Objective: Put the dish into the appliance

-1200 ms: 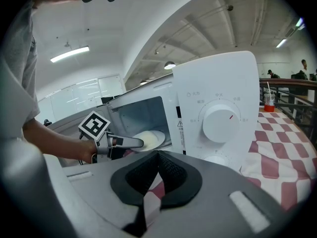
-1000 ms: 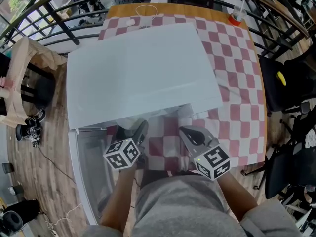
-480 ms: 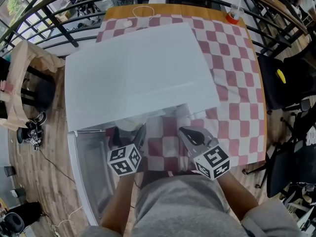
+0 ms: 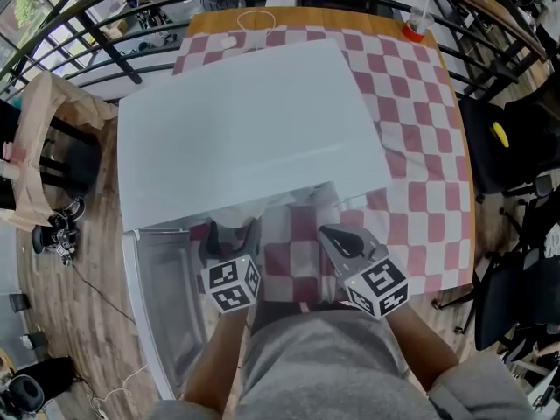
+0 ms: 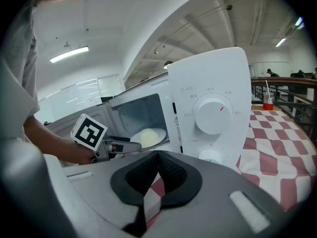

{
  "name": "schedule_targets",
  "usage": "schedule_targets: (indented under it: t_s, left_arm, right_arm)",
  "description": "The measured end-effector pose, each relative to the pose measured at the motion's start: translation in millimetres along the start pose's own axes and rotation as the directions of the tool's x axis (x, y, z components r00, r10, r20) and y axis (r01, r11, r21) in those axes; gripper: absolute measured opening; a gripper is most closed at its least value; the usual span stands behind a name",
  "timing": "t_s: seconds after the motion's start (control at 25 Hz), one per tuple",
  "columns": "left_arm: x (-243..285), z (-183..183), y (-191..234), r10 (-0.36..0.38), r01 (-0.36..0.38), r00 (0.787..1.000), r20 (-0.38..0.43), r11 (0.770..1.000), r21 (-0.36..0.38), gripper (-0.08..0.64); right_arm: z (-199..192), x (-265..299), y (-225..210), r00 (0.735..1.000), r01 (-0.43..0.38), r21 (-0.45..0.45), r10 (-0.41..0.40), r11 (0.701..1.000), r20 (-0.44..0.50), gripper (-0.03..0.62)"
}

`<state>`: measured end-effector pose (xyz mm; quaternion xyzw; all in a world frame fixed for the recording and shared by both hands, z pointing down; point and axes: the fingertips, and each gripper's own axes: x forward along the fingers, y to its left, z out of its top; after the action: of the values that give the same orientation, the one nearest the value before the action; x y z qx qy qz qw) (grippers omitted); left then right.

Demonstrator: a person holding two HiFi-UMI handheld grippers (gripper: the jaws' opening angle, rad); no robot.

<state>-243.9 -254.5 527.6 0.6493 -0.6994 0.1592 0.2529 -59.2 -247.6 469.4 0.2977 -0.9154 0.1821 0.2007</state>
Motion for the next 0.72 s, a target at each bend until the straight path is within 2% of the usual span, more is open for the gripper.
schedule_targets:
  t_s: [0.16,0.28,0.72]
  left_arm:
    - [11.1,6.7,1.8,0.035,-0.035,0.999,-0.012,0.999,0.028,0.388]
    - [19.7,13.2,5.7,0.053,-0.053,0.998,-0.014,0.999,0.014,0.365]
    - [40.5,26.2,12.9,0.071,-0.071,0.997,-0.033,0.997,-0.014,0.364]
  right_arm:
    - [-3.6,-0.8,1.9,1.000,0.002,0.003,-0.002,1.000,-0.005,-0.003]
    - [-3.5,-1.2,2.5,1.000,0.005,0.005,-0.005,1.000,-0.002,-0.003]
    - [0.4,-11.0,-8.9,0.999,0.036,0.017,-0.036,0.999,0.026,-0.003]
